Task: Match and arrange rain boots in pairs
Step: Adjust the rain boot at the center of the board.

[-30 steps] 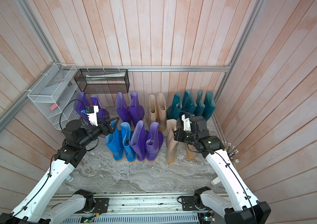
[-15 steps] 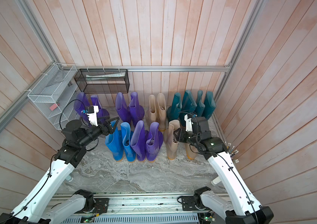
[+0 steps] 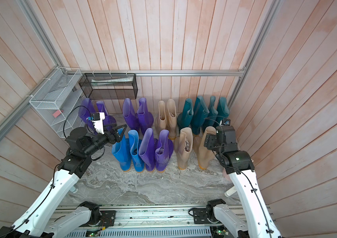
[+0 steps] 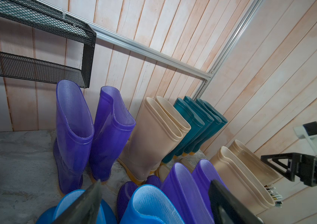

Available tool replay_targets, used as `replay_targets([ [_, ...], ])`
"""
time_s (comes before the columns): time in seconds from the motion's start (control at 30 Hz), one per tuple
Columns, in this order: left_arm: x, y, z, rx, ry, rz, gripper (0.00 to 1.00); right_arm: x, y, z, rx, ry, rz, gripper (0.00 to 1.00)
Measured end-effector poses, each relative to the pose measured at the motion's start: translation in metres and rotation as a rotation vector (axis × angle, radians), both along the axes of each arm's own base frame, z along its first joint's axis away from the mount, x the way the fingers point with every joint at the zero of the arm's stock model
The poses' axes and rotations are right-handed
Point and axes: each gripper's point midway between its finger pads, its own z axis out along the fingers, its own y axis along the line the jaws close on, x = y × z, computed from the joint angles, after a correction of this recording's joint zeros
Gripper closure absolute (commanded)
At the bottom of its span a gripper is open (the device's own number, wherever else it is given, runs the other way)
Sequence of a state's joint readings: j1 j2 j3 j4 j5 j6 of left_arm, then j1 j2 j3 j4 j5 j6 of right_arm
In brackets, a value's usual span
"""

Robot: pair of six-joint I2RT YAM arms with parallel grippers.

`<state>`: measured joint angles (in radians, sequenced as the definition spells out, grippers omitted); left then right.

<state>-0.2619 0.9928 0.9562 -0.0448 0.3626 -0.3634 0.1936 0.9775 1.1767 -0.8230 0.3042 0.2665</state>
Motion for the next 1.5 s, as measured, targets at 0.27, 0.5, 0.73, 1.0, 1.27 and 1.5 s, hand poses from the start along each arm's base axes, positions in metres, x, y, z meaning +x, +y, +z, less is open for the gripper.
replay_targets([
  [0.27,0.0,0.0,0.0,0.0,0.0,0.0,0.11,-0.001,0.017,-0.044,0.022,0.136,0.096,0.94],
  [0.5,0.0,0.0,0.0,0.0,0.0,-0.001,0.11,0.002,0.058,-0.039,0.21,0.115,0.252,1.0],
  [0.73,0.0,0.0,0.0,0.0,0.0,0.0,0.11,0.006,0.099,-0.027,0.396,0.094,0.402,1.0],
  [1.0,0.0,0.0,0.0,0.0,0.0,0.0,0.11,-0.005,0.12,-0.034,0.482,0.057,0.521,1.0],
  [1.27,0.0,-0.001,0.0,0.0,0.0,-0.003,0.11,-0.019,0.104,-0.042,0.443,-0.007,0.46,0.55],
  [1.5,0.0,-0.001,0.0,0.0,0.0,-0.003,0.11,-0.023,0.081,-0.021,0.377,-0.04,0.356,0.39],
])
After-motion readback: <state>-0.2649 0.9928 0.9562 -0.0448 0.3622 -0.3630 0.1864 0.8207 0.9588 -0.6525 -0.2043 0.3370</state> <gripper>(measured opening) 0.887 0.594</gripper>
